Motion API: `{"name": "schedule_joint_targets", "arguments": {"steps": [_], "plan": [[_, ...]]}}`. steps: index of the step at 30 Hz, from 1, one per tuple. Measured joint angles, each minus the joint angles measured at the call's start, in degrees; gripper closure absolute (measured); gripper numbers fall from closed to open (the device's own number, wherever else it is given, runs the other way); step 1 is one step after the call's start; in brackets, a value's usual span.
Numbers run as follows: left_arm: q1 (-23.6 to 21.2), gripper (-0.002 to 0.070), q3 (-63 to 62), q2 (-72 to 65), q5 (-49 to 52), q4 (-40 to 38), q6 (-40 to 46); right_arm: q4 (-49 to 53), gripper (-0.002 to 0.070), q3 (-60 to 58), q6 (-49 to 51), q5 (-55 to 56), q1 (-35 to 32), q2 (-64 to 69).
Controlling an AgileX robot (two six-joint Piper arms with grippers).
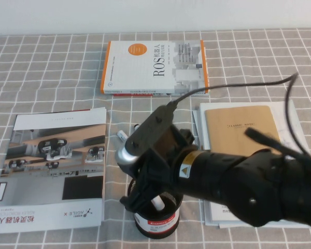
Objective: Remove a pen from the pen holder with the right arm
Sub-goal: 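Take a marker out of the pen holder and lay it on the table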
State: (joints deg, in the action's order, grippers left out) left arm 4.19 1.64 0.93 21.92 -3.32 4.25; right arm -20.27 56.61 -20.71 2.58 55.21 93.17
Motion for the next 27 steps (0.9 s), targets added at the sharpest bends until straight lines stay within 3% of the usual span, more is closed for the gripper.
{"name": "schedule_joint_targets", "arguments": {"steps": [15, 27], "plan": [[0.0, 0.0678, 0.0, 0.0, 0.0, 0.0, 0.0, -0.1, 0.0566, 0.0, -2.8, -1.3, -0.2, -13.0], [0.0, 0.0678, 0.0, 0.0, 0.0, 0.0, 0.0, -3.9, 0.0566, 4.8, -3.1, -9.3, -6.4, -14.9]]}}
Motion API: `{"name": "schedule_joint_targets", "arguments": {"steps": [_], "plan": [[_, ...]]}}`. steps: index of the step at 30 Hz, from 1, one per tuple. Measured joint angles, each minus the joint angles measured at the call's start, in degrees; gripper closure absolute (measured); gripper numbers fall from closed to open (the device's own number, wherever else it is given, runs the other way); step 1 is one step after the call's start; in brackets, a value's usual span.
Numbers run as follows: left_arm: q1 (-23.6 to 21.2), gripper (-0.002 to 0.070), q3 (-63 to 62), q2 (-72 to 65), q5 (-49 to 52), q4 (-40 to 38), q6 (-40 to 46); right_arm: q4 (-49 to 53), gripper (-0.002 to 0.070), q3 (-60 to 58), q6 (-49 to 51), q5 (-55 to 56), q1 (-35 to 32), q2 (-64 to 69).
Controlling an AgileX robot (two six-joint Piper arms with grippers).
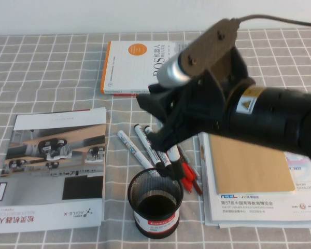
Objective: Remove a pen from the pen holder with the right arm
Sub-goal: 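Take a marker out of the pen holder and lay it on the table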
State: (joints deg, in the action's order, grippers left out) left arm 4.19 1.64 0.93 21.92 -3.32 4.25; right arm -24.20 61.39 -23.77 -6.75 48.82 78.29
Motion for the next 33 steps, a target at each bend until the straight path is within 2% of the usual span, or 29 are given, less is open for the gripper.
{"name": "schedule_joint_targets", "arguments": {"steps": [13, 26, 33], "plan": [[0.0, 0.0678, 0.0, 0.0, 0.0, 0.0, 0.0, -1.1, 0.0566, 7.9, 1.3, -10.8, -11.3, 2.7], [0.0, 0.0678, 0.0, 0.0, 0.0, 0.0, 0.0, -0.2, 0.0566, 29.6, 5.8, -32.6, -18.2, 25.7], [0.0, 0.0678, 0.0, 0.0, 0.0, 0.0, 0.0, 1.2, 0.0566, 39.1, 7.6, -36.7, -19.5, 36.2]]}}
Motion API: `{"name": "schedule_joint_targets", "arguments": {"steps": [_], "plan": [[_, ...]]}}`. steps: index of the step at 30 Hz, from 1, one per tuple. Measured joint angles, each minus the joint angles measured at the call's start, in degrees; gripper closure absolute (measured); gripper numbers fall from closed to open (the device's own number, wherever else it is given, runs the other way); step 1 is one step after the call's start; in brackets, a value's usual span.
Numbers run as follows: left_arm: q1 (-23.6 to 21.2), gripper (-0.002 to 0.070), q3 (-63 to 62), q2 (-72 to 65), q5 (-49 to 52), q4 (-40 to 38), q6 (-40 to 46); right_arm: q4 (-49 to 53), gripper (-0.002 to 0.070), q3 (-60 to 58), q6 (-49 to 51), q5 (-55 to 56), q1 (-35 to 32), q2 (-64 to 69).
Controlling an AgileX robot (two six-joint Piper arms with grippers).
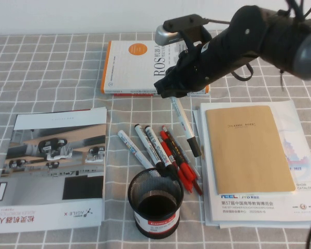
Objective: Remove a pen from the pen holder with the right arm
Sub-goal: 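Take a marker out of the pen holder and lay it on the table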
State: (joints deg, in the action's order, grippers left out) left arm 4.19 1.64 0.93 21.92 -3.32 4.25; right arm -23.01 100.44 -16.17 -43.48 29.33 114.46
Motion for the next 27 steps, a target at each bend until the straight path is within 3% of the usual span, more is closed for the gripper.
{"name": "schedule_joint_targets", "arguments": {"steps": [27], "plan": [[0.0, 0.0678, 0.0, 0.0, 0.0, 0.0, 0.0, -2.6, 0.0566, 7.7, 0.4, 0.8, -3.1, 15.5]]}}
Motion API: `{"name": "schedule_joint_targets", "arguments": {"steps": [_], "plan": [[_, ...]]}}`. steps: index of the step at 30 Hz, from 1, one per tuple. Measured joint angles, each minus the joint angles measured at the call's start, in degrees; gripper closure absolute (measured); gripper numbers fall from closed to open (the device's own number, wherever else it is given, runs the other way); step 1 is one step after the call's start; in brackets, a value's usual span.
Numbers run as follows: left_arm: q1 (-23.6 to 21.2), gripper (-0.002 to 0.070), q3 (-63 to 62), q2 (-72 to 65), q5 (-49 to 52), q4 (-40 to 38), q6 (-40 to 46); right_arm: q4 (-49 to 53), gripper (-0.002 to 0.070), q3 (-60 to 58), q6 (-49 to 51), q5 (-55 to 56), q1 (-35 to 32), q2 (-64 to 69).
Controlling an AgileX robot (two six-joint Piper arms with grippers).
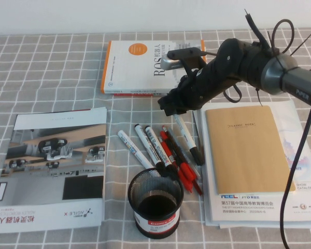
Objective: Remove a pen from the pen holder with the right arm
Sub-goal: 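Take a marker out of the pen holder and lay it on the table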
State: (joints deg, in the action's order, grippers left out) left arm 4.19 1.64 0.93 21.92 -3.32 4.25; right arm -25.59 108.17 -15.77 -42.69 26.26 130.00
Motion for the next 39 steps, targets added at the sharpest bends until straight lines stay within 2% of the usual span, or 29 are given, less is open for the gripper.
{"name": "schedule_joint_targets", "arguments": {"steps": [7, 9, 15, 23, 26, 33, 39], "plan": [[0.0, 0.0678, 0.0, 0.0, 0.0, 0.0, 0.0, -0.1, 0.0563, 0.0, 0.8, 1.7, -0.1, 0.4], [0.0, 0.0678, 0.0, 0.0, 0.0, 0.0, 0.0, -0.1, 0.0532, 0.0, 1.8, 1.9, -0.1, 0.4], [0.0, 0.0678, 0.0, 0.0, 0.0, 0.0, 0.0, -0.1, 0.0364, 0.0, 2.3, 1.5, -0.2, 0.4], [0.0, 0.0678, 0.0, 0.0, 0.0, 0.0, 0.0, 1.2, 0.0334, 0.0, 2.5, 0.6, -0.2, -0.7], [0.0, 0.0678, 0.0, 0.0, 0.0, 0.0, 0.0, 4.1, 0.0369, 0.0, 2.8, -2.0, 0.2, -3.6], [0.0, 0.0678, 0.0, 0.0, 0.0, 0.0, 0.0, 12.3, 0.0640, -9.1, 5.4, -4.9, 3.1, -18.4], [0.0, 0.0678, 0.0, 0.0, 0.0, 0.0, 0.0, 12.9, 0.0684, -24.7, 6.5, -3.4, 3.6, -36.8]]}}
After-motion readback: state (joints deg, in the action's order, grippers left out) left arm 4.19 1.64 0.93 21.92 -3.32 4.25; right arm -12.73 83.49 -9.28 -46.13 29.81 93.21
